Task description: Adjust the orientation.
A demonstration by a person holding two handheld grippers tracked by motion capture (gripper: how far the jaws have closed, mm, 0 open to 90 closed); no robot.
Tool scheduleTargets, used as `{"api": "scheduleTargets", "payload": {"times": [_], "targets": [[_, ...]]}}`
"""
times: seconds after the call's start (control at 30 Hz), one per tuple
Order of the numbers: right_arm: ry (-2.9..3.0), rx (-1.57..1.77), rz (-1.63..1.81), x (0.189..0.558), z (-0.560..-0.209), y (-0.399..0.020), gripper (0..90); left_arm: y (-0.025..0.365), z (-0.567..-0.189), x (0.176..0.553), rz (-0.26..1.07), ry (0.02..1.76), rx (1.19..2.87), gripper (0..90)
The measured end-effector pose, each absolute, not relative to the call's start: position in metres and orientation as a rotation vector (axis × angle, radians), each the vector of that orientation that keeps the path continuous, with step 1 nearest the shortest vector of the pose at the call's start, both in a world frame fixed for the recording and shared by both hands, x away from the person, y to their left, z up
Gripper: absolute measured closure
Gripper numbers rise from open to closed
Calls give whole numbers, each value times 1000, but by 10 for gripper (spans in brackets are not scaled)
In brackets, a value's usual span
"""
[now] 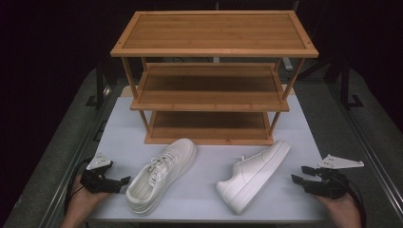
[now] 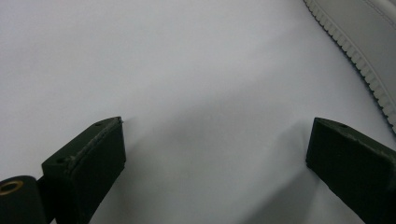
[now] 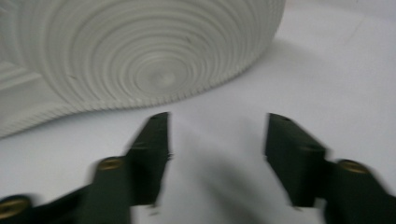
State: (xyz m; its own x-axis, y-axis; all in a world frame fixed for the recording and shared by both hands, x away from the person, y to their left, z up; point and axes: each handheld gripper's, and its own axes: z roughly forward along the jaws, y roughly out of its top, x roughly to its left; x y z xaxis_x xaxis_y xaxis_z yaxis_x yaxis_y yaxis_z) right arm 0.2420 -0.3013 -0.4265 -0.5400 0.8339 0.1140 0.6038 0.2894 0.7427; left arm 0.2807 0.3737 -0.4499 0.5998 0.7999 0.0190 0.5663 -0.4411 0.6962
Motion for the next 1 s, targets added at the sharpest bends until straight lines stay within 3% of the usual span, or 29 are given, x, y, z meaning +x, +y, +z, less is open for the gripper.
{"api": "scheduleTargets", "payload": {"times": [0.03, 0.07, 0.1, 0.27, 0.7, 1.0], "targets": [[2258, 1284, 1108, 241, -423, -301, 574, 374, -450, 281, 459, 1075, 2170, 42], [2252, 1265, 1141, 239, -416, -301, 697, 374, -450, 281, 458, 1077, 2166, 42], [2252, 1265, 1141, 239, -416, -301, 697, 374, -450, 281, 458, 1077, 2166, 42], [2271, 1232, 1248, 240, -397, -303, 896, 374, -450, 281, 461, 1075, 2170, 42], [2281, 1187, 1360, 258, -356, -293, 898, 374, -450, 281, 459, 1077, 2170, 43], [2353, 1118, 1318, 279, -349, -267, 898, 374, -450, 281, 459, 1076, 2168, 43]]}}
